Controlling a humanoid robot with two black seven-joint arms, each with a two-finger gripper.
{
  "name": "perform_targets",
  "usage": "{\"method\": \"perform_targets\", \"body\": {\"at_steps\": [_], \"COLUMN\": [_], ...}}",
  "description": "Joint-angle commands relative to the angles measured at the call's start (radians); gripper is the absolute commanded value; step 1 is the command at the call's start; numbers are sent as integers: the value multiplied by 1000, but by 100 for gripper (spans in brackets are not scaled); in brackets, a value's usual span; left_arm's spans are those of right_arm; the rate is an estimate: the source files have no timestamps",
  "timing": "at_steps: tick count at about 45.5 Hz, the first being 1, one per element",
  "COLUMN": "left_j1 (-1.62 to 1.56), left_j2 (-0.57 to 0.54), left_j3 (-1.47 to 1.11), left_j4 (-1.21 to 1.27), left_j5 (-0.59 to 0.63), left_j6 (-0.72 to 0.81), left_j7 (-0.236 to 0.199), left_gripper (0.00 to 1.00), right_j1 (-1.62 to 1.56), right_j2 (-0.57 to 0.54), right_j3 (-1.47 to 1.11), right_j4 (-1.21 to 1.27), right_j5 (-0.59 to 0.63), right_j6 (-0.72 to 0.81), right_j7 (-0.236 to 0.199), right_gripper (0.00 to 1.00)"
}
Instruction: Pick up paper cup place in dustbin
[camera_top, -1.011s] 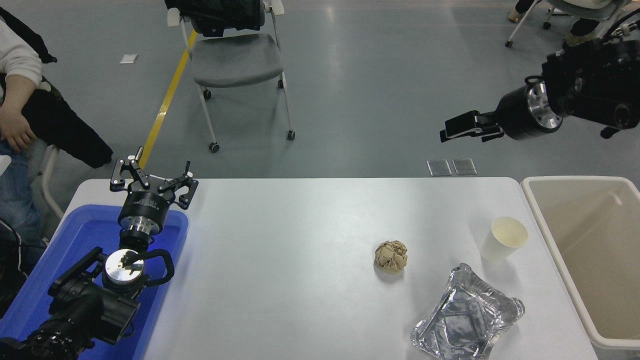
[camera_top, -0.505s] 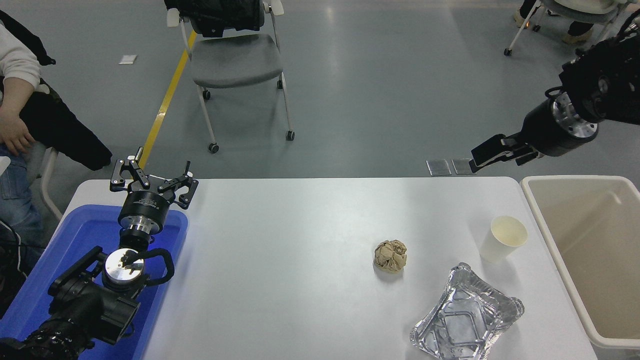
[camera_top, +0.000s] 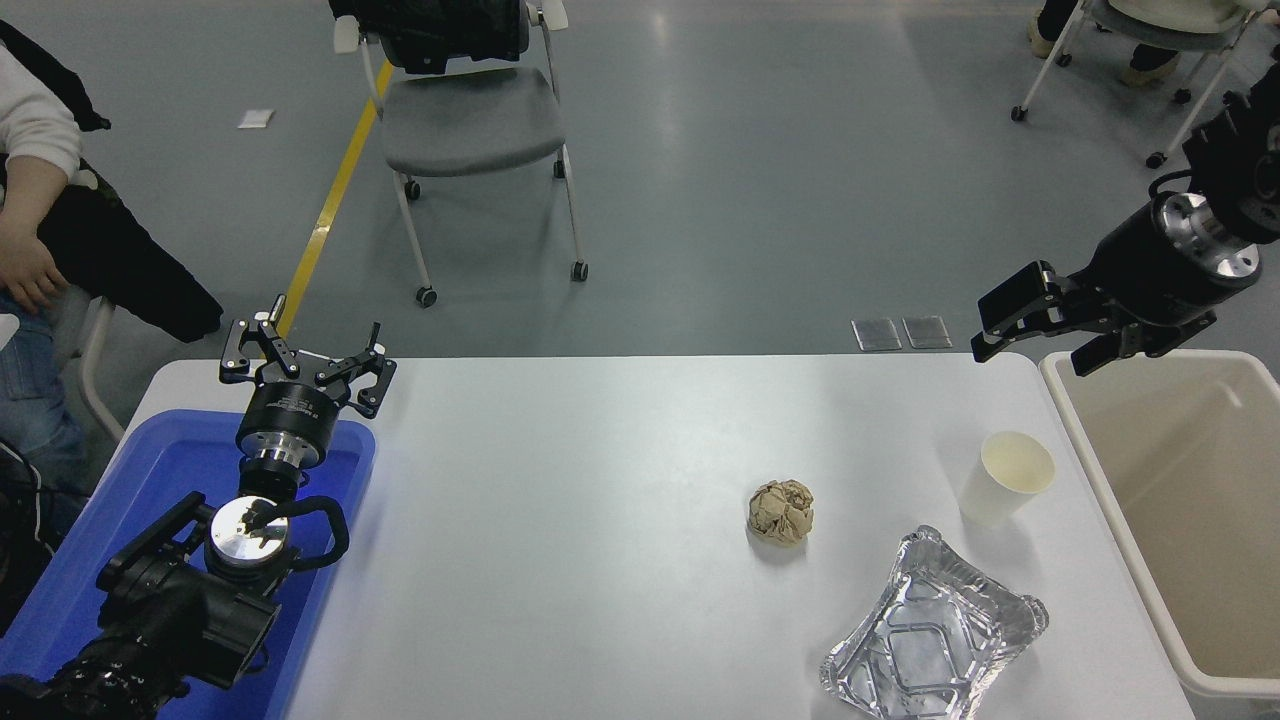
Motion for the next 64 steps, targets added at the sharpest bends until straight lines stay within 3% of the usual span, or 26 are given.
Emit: {"method": "perform_targets", "body": {"at_steps": [1,32,64], "left_j1": [-1,1,-1], "left_j2": [0,0,-1], "left_j3": [0,0,0], "left_j4": [0,0,0], "left_j5": [0,0,0], "left_j6": [0,1,0], "left_j7": [0,0,0], "left_gripper": [99,99,99], "right_j1": [5,-177,-739], "right_j2": [-18,43,28], "right_j3": [-19,-4,40], "right_j4": [3,-130,-538], "right_j5": [12,13,33], "right_j6": [18,-8,-321], "right_j7": [-2,-2,-2], "right_gripper": [100,100,100]}}
